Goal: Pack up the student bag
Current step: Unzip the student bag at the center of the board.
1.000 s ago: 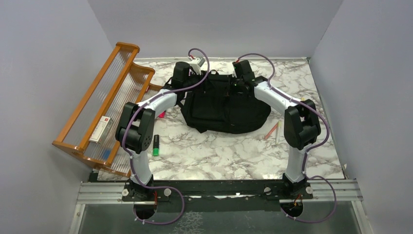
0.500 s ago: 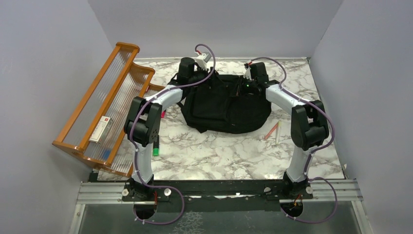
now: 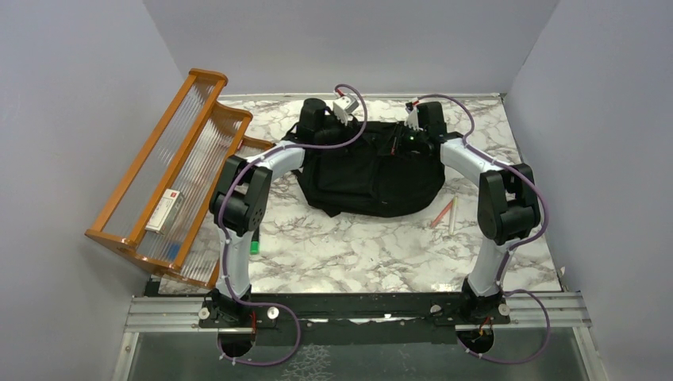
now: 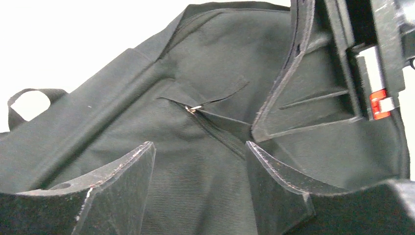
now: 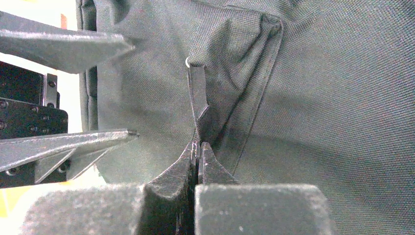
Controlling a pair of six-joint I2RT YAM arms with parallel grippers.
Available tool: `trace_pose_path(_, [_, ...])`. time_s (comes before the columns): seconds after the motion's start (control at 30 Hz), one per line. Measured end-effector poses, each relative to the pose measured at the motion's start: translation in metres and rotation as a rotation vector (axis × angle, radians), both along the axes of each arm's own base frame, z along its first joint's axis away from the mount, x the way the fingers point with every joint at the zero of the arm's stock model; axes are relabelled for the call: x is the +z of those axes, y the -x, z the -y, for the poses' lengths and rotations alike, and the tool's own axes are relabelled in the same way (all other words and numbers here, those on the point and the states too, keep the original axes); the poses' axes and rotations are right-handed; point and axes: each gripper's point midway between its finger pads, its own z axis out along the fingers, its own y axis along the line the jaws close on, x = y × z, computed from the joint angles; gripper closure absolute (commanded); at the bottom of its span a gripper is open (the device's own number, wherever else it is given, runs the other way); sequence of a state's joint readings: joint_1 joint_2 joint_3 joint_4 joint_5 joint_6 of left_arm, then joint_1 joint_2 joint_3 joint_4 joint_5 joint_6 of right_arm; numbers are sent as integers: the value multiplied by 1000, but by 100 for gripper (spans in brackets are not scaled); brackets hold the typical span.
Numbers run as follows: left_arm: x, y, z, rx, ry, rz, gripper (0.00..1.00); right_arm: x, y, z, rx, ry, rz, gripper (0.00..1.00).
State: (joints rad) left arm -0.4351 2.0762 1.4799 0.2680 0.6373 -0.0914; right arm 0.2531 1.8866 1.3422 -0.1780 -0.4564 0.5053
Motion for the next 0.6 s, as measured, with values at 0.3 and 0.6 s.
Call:
trace_pose_path(0.3, [20,-38,8,-39,-90,194,31,2,1,-2,14,-14,4,100])
trace_pose_path(0.6, [28,-45,25,-71,-146,135,34,1,2,-2,23,-26,7,100])
